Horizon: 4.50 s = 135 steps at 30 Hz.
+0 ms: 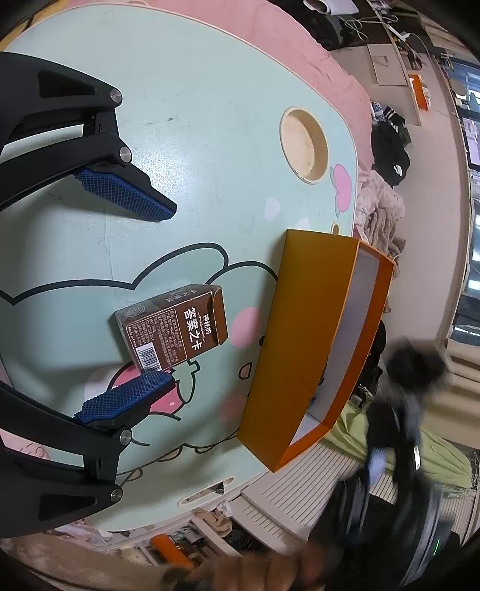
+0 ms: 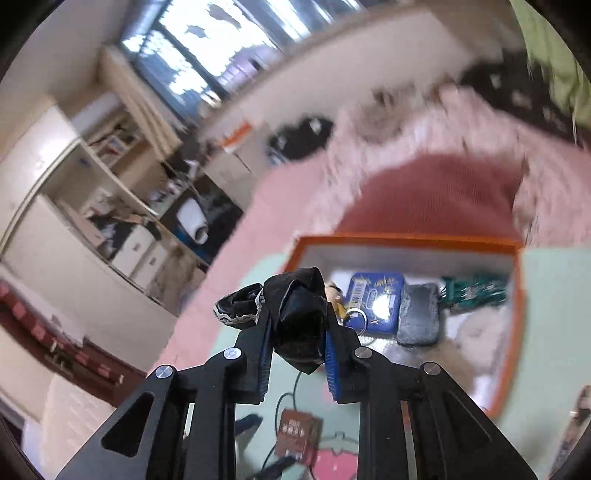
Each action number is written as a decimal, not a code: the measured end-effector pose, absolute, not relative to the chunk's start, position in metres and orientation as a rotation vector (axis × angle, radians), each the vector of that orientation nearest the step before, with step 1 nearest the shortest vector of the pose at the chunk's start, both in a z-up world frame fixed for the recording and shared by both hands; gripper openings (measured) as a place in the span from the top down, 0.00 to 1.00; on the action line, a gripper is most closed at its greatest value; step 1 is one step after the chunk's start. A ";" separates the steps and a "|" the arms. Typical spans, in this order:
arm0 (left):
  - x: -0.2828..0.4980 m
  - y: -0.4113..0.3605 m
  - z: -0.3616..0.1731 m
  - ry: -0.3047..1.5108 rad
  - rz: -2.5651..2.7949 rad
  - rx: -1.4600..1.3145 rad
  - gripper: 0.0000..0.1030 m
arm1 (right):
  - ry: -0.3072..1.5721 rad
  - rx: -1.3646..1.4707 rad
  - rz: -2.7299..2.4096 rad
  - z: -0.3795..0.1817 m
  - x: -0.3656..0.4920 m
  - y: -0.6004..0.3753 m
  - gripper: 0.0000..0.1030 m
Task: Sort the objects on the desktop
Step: 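Reach into the orange box and grasp the black fabric item with the right gripper, then carry the black fabric item out and set it on the table, right gripper, then reach into the orange box and grasp the black case with the left gripper, then lift the black case out and place it on the table, left gripper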
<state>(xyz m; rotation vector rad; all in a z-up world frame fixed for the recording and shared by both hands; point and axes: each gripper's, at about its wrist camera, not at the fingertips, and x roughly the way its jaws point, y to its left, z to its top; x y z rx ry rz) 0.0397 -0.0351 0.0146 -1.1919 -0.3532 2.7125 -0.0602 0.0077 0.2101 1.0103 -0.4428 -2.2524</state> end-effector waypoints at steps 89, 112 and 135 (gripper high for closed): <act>-0.143 0.067 0.090 -0.014 2.395 -1.317 0.60 | 0.124 1.174 -2.683 0.061 0.054 0.016 0.00; -0.006 -0.006 0.082 -0.216 2.565 -1.100 0.31 | 0.123 1.166 -2.687 0.063 0.057 0.019 0.00; 0.041 -0.002 0.013 -0.033 2.543 -1.196 0.28 | -0.347 1.522 -2.298 0.127 -0.150 -0.025 0.37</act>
